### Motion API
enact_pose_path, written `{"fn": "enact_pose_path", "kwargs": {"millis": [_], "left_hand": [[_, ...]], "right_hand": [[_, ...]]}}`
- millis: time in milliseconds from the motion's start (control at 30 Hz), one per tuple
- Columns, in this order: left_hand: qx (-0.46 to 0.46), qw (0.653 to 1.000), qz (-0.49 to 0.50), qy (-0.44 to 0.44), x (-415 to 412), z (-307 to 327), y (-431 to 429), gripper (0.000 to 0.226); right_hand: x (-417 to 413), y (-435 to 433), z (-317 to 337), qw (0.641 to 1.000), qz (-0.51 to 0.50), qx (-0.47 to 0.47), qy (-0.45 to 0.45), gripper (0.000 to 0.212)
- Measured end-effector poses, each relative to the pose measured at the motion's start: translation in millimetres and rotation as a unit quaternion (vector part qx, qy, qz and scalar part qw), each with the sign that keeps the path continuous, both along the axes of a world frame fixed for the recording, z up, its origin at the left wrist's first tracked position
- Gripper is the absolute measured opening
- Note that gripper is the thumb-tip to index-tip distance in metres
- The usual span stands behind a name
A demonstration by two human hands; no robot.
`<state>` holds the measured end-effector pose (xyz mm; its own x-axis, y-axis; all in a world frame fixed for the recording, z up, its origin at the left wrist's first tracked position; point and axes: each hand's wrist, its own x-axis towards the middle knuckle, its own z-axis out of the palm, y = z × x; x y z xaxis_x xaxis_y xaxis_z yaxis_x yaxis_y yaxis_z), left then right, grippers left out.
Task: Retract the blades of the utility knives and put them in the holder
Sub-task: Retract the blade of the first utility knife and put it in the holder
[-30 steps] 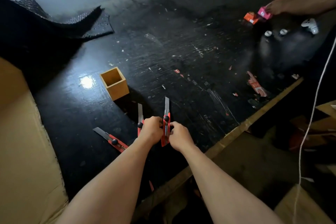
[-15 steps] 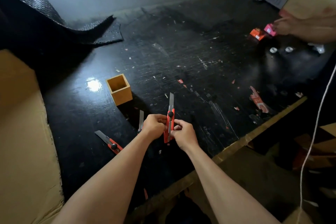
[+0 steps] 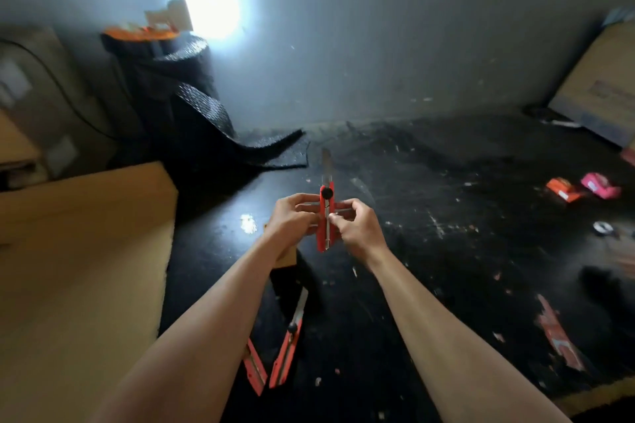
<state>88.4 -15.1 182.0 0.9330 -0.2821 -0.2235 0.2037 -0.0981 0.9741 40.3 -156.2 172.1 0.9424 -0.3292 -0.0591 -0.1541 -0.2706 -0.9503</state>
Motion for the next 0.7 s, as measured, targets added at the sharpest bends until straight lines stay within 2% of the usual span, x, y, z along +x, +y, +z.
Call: {"fn": "enact_pose_path", "kwargs": {"millis": [233, 400, 600, 700], "left_hand": [[-0.069, 0.993, 0.066, -0.065, 13, 77, 26, 0.039], [-0.094, 0.984, 0.107, -0.110, 24, 111, 42, 0.042], [-0.084, 0.978, 0.111, -0.157, 32, 149, 51, 0.043], [-0.068, 0.977, 0.106, -0.170, 39, 163, 54, 0.047]], "right_hand": [[46, 9, 68, 0.991, 0.104, -0.012, -0.079, 0.020], [68, 22, 110, 0.982, 0.131, 0.008, -0.132, 0.028], [86, 32, 151, 0.954, 0.142, -0.093, -0.247, 0.032], [91, 35, 167, 0.942, 0.137, -0.121, -0.282, 0.027]]}}
